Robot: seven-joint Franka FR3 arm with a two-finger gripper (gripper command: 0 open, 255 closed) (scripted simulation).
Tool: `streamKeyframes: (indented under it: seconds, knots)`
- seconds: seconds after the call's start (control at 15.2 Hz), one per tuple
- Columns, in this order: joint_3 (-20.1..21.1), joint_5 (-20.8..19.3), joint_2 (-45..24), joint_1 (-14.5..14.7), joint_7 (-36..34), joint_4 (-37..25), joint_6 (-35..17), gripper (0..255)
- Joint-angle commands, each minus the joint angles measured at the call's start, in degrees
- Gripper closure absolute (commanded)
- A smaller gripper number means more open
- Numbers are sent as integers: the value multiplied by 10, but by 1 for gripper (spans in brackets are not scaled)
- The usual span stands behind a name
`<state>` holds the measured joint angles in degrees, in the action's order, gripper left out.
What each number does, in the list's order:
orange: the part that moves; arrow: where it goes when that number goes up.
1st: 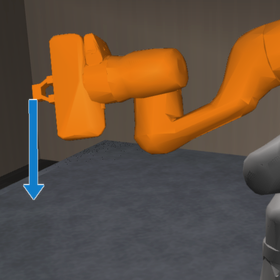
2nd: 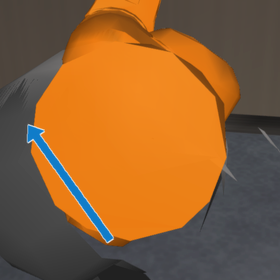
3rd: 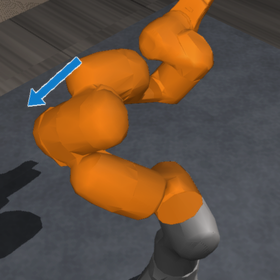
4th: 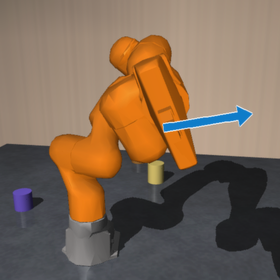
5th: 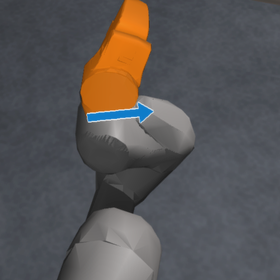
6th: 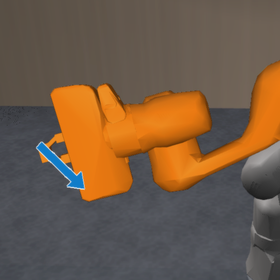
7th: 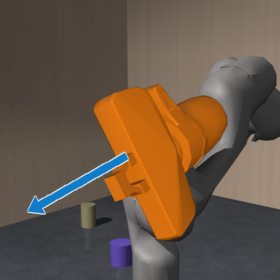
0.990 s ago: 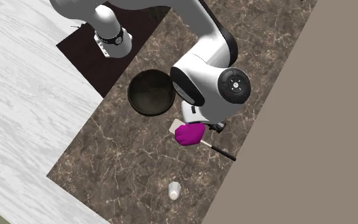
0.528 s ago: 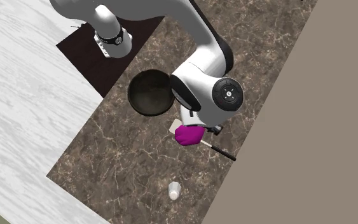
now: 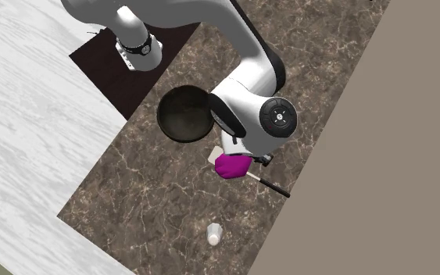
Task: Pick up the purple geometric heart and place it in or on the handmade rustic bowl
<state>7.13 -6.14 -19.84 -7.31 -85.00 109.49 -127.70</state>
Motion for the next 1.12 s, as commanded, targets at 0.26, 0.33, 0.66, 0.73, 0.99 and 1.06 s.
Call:
streamKeyframes:
  seconds: [0.26, 0.33, 0.66, 0.73, 0.99, 1.06]
  knots:
    - [0, 0, 0, 0, 0, 0, 0, 255]
    - [0, 0, 0, 0, 0, 0, 0, 255]
    - [0, 1, 4, 0, 1, -2, 6, 255]
    - [1, 2, 8, 0, 2, -4, 13, 255]
    - [2, 6, 24, -1, 5, -15, 39, 255]
    - [2, 6, 28, -1, 6, -18, 45, 255]
